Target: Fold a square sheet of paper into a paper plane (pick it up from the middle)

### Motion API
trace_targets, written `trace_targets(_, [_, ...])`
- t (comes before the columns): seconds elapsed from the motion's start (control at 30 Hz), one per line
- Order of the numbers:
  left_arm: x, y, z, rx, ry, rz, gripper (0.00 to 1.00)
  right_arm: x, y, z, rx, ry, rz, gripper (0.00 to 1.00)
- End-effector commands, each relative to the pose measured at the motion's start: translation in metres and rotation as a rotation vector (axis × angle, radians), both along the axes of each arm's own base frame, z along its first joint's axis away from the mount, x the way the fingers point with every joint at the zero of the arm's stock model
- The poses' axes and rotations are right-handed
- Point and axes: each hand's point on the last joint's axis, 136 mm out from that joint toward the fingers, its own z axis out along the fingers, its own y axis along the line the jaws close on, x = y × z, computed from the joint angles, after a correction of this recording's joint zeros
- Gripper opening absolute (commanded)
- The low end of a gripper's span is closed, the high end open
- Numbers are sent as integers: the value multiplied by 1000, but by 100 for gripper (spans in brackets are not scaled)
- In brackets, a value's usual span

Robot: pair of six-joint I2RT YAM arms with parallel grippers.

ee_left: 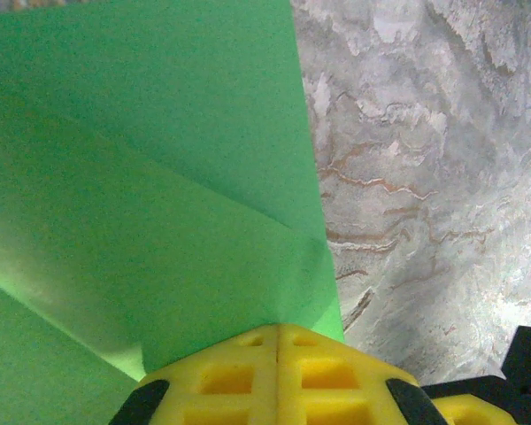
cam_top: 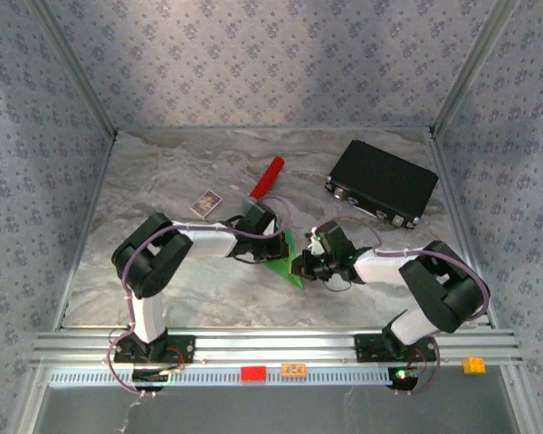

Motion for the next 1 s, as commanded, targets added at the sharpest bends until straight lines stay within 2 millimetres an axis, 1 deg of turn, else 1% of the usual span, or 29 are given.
trace_targets(0.0, [-7,18,-31,114,46,5,3,5,9,14,-21,-34,40,0])
trace_targets(0.1, [-7,18,-32,113,48,5,3,6,12,8,-52,-28,54,0])
trace_targets(0.13, [-8,18,-32,114,49,3,3,4,11,1,-71,-10,58,0])
trace_targets(0.23, [-8,19,-33,115,48,6,3,-6,1,-20,-128,27,55,0])
trace_targets(0.33, [-7,19,-33,116,46,2,3,-20,-11,-37,-146,68,40,0])
trace_targets(0.4, [-7,21,-35,124,45,1,3,-26,-16,-40,-139,77,26,0])
trace_targets(0.63, [-5,29,-40,141,50,11,2,-40,-28,-34,-122,75,16,1])
trace_targets(0.8, [-6,30,-43,140,55,13,3,-47,-42,-33,-148,74,3,3])
trace_targets(0.87, [-6,28,-42,131,56,9,3,-44,-40,-22,-119,50,1,3])
trace_targets(0.97, [-5,27,-41,127,53,6,3,-32,-32,4,-82,-19,13,4])
